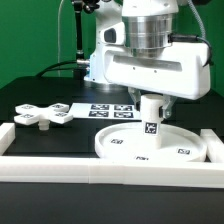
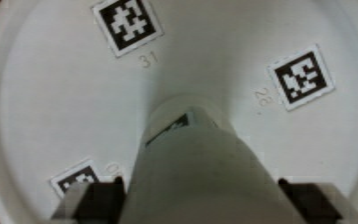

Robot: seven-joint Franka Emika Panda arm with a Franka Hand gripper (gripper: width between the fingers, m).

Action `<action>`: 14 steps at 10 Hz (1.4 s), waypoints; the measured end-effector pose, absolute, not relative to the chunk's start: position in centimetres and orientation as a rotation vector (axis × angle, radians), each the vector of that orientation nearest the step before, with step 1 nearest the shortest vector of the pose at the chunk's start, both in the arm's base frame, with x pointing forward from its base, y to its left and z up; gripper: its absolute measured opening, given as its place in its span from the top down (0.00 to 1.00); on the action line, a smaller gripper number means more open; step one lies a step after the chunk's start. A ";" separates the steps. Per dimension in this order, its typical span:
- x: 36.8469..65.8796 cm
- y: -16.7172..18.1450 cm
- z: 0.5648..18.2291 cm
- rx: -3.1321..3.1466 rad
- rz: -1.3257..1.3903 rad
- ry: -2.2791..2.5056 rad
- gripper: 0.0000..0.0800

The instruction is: Assemble round table

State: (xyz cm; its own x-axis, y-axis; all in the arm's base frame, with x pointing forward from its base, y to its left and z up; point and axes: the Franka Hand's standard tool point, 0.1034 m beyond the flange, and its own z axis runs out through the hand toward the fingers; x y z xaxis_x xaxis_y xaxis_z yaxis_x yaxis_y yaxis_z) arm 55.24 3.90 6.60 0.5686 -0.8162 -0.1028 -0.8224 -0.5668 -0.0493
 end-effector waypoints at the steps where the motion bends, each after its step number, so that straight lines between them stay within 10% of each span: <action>1: 55.2 3.9 6.6 -2.592 0.088 1.573 0.49; 9: 55.2 3.9 6.6 -1.855 0.168 2.287 0.49; 11: 55.2 4.2 6.8 -2.044 0.176 2.148 0.25; 14: 55.5 4.1 7.1 -2.245 0.160 1.923 0.19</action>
Offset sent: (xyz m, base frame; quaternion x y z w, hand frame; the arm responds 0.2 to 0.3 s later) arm -0.0099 0.0000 -0.0010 0.0109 -0.0228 0.3276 0.9445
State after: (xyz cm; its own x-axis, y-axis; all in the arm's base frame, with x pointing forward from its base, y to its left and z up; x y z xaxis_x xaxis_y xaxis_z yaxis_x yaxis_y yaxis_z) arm 55.49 4.11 7.05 0.1568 -0.9675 -0.1986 -0.9870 -0.1463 -0.0669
